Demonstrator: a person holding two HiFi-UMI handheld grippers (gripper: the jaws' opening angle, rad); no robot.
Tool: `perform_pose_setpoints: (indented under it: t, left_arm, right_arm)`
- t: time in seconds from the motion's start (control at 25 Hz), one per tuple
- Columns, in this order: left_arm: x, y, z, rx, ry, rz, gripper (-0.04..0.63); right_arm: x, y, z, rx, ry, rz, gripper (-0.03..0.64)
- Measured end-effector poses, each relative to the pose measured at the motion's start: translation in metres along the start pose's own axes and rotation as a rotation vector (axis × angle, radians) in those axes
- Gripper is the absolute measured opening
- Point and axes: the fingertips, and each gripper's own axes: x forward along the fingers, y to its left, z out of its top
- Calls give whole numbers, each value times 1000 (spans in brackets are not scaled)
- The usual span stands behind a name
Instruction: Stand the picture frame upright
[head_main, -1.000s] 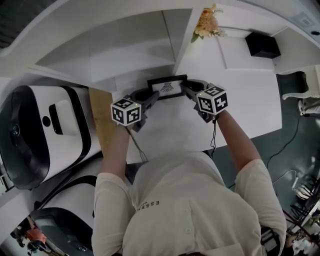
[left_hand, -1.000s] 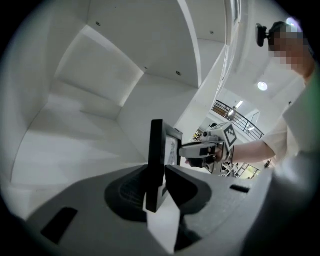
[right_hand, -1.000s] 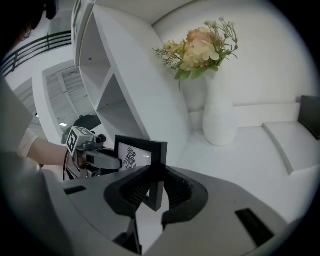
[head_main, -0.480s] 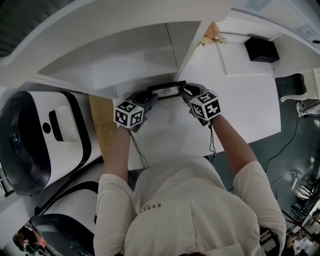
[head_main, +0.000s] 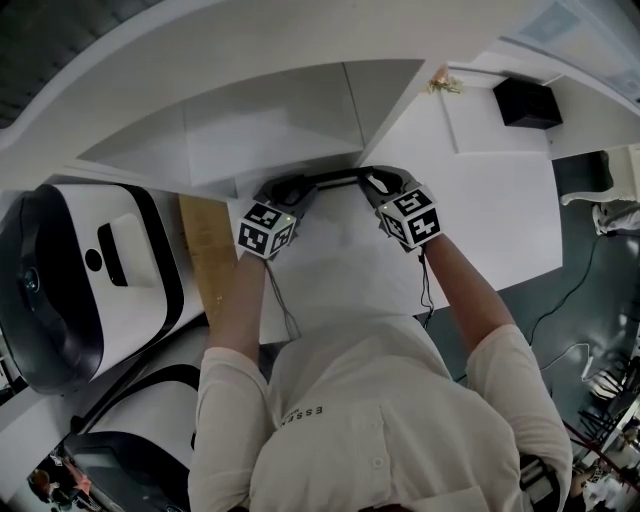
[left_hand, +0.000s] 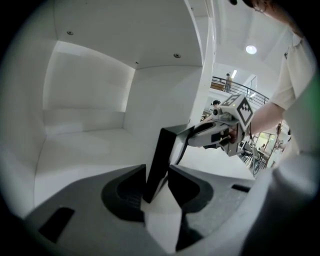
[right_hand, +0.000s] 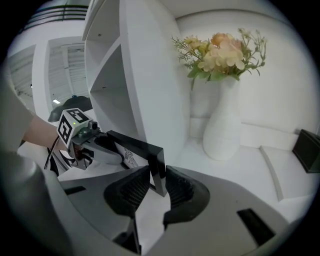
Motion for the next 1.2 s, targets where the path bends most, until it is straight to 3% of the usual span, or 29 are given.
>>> perform_pose_setpoints:
  t: [0.32, 0.68, 1.0, 1.2]
  left_arm:
    - [-2, 5, -2, -7, 13, 35, 121]
    - [-18, 7, 1, -37, -7, 93, 147]
    - [-58, -16, 12, -126, -110, 185, 156]
    - [-85, -52, 30, -101, -201, 216, 155]
  right_arm:
    - [3, 0, -1, 61, -17, 24, 100]
    - [-8, -2, 7, 58, -60, -34, 176]
    - [-39, 5, -8, 72, -82, -52, 178]
    - [-73, 19, 0, 60, -166, -62, 178]
